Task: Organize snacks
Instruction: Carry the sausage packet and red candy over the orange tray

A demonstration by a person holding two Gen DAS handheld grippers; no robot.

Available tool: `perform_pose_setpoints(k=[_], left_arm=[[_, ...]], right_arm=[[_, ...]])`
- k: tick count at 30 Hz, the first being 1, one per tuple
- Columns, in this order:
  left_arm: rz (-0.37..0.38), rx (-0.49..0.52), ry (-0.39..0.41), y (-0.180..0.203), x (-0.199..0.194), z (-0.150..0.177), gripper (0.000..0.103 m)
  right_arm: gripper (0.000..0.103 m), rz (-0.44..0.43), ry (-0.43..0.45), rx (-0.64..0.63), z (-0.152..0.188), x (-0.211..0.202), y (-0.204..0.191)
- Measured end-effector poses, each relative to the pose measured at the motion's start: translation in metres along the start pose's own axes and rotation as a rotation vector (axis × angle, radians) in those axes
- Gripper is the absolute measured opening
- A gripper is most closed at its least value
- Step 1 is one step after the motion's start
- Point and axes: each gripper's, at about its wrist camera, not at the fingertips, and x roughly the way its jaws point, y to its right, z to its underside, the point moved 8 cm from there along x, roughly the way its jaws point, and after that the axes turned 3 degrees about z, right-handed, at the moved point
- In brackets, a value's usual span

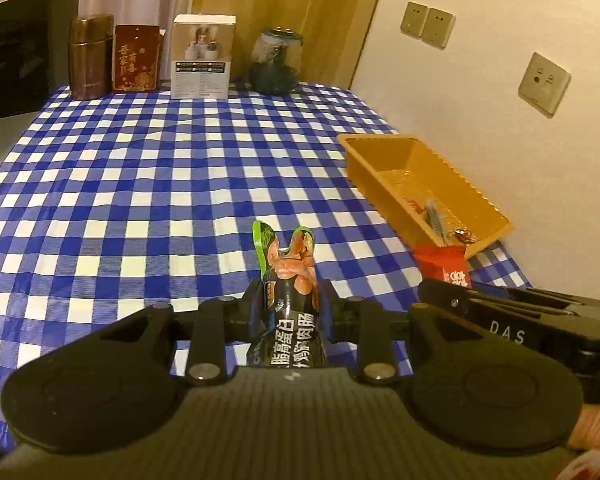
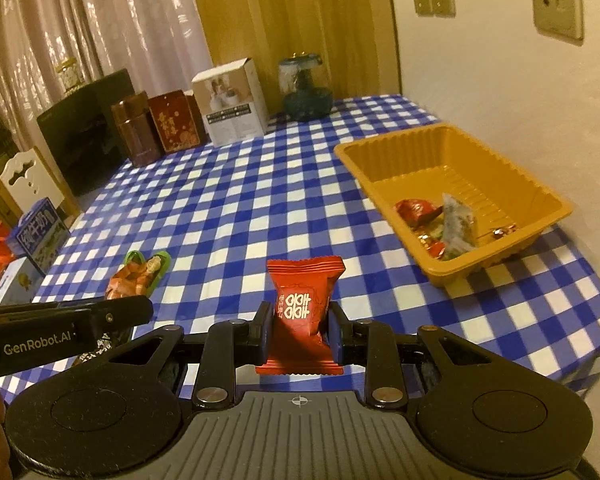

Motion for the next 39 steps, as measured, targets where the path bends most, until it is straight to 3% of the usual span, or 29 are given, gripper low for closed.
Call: perform_pose_setpoints(k=[20, 39], left_arm=[[0.061, 0.055, -0.007, 0.05, 0.003, -0.003, 0.026], [0.156, 0.092, -0.019, 0.113, 0.041, -0.022, 0.026]], right_arm=[[0.029, 0.059, 0.056, 0.065, -0.011, -0.034, 0.048], [0.029, 0.136, 0.092, 0.128, -0.028, -0.043, 0.113]])
